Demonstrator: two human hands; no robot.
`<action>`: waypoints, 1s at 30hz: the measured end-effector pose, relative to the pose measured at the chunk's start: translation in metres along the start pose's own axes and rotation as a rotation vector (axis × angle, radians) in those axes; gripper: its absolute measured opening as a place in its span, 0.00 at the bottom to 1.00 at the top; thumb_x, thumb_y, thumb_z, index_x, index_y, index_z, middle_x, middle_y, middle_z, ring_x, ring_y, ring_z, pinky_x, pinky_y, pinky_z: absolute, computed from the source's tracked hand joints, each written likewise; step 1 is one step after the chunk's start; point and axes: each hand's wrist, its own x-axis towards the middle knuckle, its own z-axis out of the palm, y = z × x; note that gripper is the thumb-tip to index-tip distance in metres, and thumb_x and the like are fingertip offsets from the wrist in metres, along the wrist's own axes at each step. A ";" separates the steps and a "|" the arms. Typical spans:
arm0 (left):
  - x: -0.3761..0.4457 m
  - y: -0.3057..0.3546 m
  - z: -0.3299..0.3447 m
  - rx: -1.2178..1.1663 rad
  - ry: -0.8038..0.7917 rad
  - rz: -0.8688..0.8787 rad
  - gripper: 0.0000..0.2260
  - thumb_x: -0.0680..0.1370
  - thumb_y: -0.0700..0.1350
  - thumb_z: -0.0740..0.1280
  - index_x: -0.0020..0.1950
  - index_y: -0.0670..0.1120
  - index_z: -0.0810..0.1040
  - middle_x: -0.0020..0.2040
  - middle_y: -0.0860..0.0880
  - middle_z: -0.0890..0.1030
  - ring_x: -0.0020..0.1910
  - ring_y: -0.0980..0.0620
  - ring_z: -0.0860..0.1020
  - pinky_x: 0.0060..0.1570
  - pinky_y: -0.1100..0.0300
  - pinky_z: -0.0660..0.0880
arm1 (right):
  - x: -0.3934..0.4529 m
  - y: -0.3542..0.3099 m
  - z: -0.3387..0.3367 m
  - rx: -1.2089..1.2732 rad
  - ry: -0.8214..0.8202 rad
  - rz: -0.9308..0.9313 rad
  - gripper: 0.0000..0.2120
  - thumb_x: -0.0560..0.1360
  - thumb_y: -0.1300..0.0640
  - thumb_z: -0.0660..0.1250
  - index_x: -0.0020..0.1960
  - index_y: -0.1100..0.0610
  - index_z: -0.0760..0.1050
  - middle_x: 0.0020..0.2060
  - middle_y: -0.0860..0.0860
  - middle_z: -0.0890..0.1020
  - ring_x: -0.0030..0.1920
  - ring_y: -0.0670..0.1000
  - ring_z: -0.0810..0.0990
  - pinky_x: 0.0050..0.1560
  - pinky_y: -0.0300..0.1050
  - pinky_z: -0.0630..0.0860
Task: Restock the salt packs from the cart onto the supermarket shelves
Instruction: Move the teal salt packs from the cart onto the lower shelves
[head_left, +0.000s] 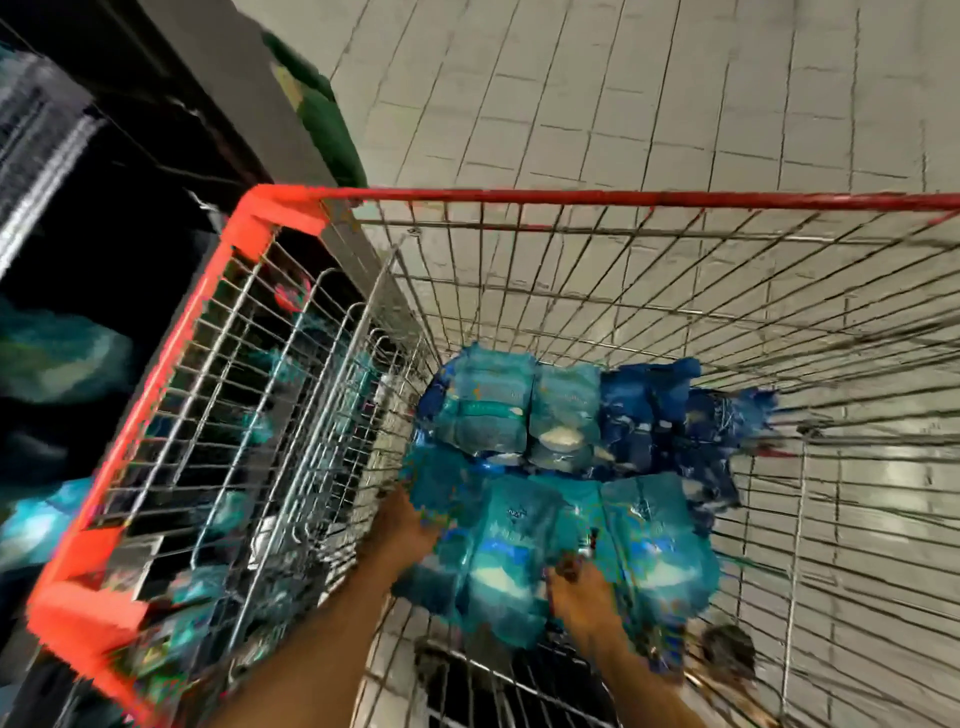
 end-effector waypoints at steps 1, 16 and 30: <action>0.009 -0.008 0.010 0.020 -0.011 -0.020 0.26 0.73 0.50 0.74 0.67 0.41 0.74 0.63 0.41 0.78 0.60 0.44 0.78 0.52 0.60 0.72 | 0.006 0.000 0.010 0.002 -0.026 0.000 0.10 0.78 0.59 0.69 0.55 0.65 0.76 0.55 0.61 0.81 0.58 0.60 0.79 0.60 0.52 0.75; 0.037 -0.039 0.069 0.051 0.153 -0.232 0.39 0.57 0.60 0.80 0.62 0.46 0.74 0.57 0.42 0.80 0.57 0.40 0.79 0.52 0.49 0.79 | 0.024 -0.001 0.089 0.170 0.291 0.255 0.24 0.67 0.52 0.80 0.58 0.62 0.79 0.52 0.61 0.84 0.54 0.61 0.83 0.52 0.50 0.76; 0.009 0.002 0.023 -0.420 -0.213 -0.209 0.24 0.60 0.47 0.83 0.53 0.42 0.83 0.55 0.41 0.83 0.51 0.43 0.82 0.54 0.54 0.79 | -0.017 -0.016 -0.035 0.498 0.062 0.141 0.42 0.61 0.49 0.82 0.68 0.63 0.71 0.61 0.62 0.79 0.58 0.61 0.80 0.61 0.61 0.76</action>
